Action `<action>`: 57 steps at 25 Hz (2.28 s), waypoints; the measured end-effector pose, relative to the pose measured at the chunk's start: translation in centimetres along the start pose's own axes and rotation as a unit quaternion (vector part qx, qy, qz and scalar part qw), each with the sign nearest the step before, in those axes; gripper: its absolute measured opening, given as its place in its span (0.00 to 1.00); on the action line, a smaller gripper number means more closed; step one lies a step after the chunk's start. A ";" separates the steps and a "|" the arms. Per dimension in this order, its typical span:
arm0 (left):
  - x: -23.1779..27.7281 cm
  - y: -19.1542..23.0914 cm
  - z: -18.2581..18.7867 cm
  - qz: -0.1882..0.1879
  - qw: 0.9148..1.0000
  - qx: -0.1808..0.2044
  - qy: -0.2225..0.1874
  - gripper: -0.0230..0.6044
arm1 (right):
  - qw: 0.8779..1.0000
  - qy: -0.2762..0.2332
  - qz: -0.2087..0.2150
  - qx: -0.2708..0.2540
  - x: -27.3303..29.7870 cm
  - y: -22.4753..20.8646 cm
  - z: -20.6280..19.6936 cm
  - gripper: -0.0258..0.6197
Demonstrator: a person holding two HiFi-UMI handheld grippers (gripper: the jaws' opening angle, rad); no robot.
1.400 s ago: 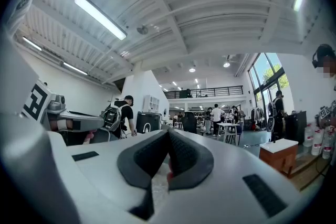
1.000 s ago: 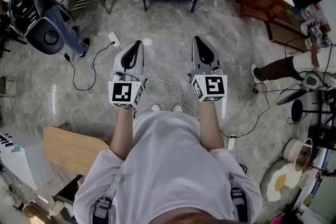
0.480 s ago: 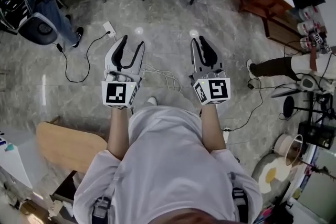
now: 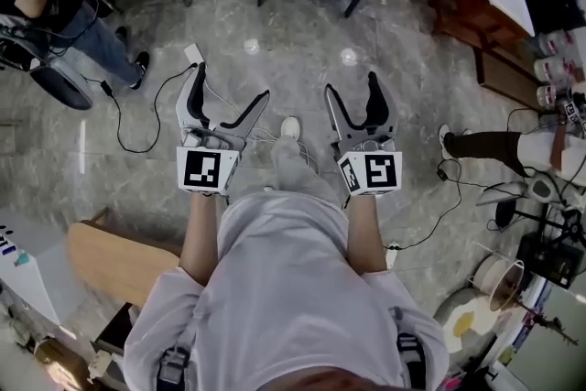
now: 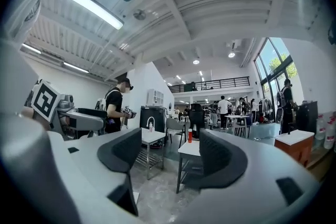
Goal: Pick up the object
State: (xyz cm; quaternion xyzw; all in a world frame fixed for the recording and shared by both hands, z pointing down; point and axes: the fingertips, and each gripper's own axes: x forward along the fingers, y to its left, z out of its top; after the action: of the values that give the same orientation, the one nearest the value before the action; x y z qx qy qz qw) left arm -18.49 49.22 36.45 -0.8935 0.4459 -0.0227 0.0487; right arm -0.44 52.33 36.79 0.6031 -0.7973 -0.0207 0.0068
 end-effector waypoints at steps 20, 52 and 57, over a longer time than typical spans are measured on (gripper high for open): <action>34.8 10.2 -2.7 -0.024 0.999 0.003 0.029 0.98 | 1.000 0.018 0.018 0.016 29.8 -21.1 -2.6 0.95; 84.4 39.5 -9.0 0.014 0.998 -0.035 0.046 0.98 | 0.941 0.277 0.145 -0.128 90.8 -40.4 -27.0 0.72; 87.7 40.7 -12.5 0.018 0.996 -0.046 0.069 0.98 | 0.891 0.356 0.193 -0.204 95.6 -41.1 -34.8 0.66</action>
State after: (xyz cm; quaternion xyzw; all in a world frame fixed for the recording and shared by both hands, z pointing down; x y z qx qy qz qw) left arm 0.88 -45.99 44.22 -0.8830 0.4646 -0.0626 -0.0233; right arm 14.31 -51.72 68.54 0.3894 -0.8208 0.0350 0.4164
